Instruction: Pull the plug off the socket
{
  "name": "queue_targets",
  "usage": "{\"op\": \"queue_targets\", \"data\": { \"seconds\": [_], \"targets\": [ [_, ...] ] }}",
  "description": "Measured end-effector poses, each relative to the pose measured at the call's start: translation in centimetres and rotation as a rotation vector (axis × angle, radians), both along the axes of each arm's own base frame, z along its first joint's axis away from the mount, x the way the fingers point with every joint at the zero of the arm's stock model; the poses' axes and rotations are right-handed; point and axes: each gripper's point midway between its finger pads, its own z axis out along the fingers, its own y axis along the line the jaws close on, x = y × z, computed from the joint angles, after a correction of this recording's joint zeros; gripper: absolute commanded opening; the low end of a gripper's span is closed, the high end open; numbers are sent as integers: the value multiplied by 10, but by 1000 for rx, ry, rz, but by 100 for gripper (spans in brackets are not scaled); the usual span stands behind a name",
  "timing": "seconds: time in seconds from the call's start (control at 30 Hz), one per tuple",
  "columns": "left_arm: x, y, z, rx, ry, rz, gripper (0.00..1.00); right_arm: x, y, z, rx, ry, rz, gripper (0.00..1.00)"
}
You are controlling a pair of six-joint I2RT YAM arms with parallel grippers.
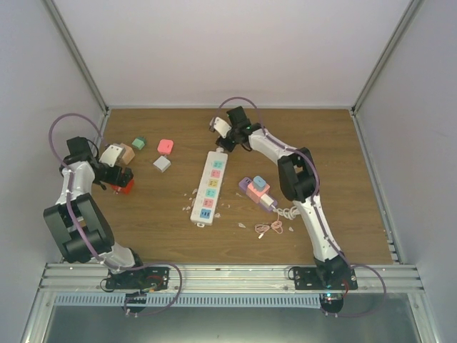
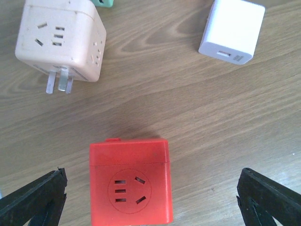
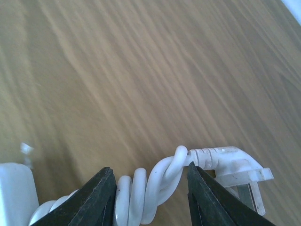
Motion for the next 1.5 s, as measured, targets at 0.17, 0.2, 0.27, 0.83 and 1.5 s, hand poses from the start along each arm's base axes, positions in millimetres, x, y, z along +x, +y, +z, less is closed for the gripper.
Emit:
{"op": "queue_targets", "data": {
  "seconds": [0.17,0.2,0.27,0.83,1.5],
  "targets": [
    [5,-1,16,-1,-40,-3,99,17,-46,-3,-4,18,-73,42],
    [5,-1,20,-1,-50,-5,99,19,-56,-3,-7,23,-87,42],
    [5,-3,25,-1,-65,-10,99,21,-76,-4,-7,39,-115,41],
    [12,-33,46,-14,-124,-103,99,7,-268,-10,-19,157,-383,40],
    [17,-85,60,15,-165,-277,99,-25,-442,0,-21,200,-654,54]
  ]
}}
